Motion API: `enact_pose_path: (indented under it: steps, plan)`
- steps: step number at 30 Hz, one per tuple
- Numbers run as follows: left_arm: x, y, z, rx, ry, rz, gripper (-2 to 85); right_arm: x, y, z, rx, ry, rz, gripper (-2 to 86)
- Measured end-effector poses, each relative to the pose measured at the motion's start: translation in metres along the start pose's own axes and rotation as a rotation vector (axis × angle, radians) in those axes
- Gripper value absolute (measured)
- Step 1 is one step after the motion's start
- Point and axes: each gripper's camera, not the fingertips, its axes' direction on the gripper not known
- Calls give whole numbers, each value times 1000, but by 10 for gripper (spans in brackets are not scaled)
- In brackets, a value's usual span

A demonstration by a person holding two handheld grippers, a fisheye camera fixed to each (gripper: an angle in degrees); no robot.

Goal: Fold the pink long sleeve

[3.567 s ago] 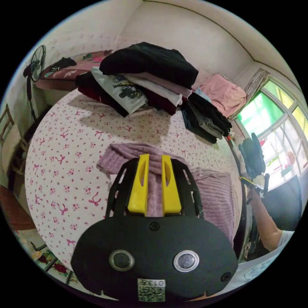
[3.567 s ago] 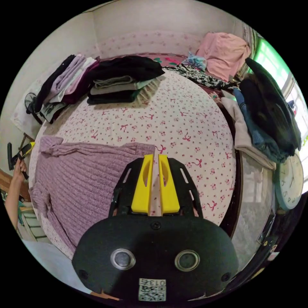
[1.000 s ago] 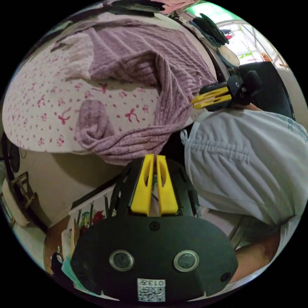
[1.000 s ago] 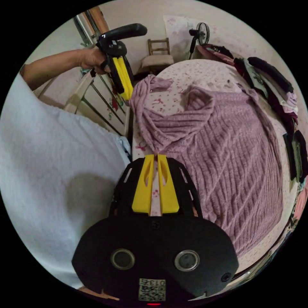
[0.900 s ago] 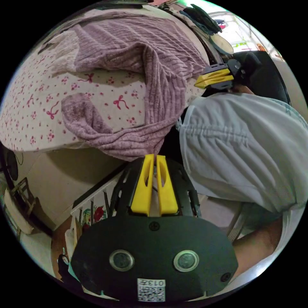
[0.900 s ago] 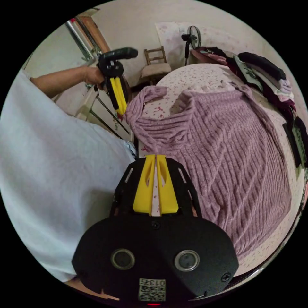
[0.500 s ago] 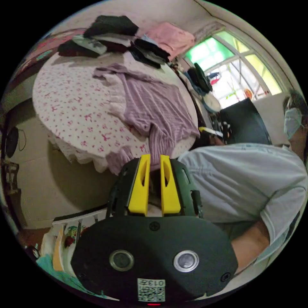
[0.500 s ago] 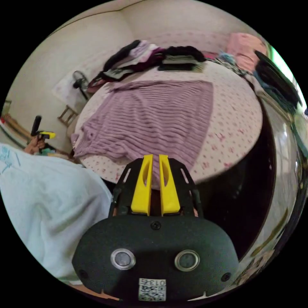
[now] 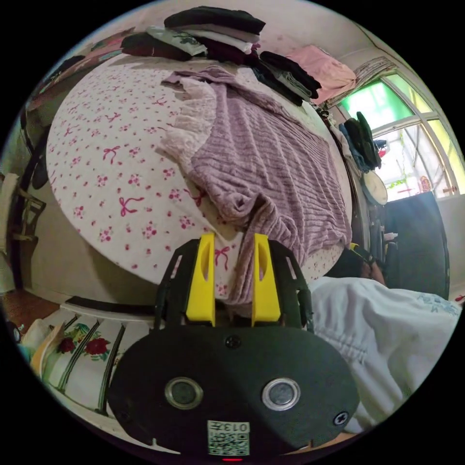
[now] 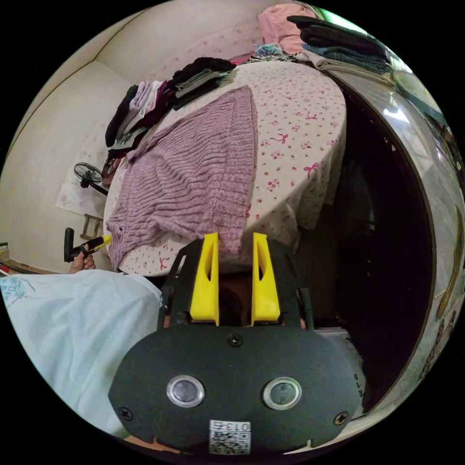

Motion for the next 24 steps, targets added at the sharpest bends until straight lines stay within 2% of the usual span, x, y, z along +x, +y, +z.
enact_pose_path:
  steps: [2,4,7,9,13,15,19,24]
  plan:
    - [9,-3,3,-16,-47,38,131,-5,-4,0,-26,-13,-30,91]
    - [13,-4,4,-33,-57,62,140,-15,-8,1,-68,58,-68,86]
    - [18,-3,5,-42,-11,62,141,-26,-10,-1,-103,134,-127,71]
    - [22,-3,9,-48,-2,72,126,-39,-11,-5,-129,189,-194,46]
    - [28,-9,27,-136,-93,105,26,-61,-12,-8,-159,314,-296,32]
    - [30,-11,28,-142,-67,134,15,-71,-13,-16,-158,363,-349,28]
    - [31,-8,-2,-146,-47,210,5,-71,-11,-43,-103,400,-353,22]
    - [14,12,-35,-165,-26,203,2,-54,0,-58,-67,345,-270,13]
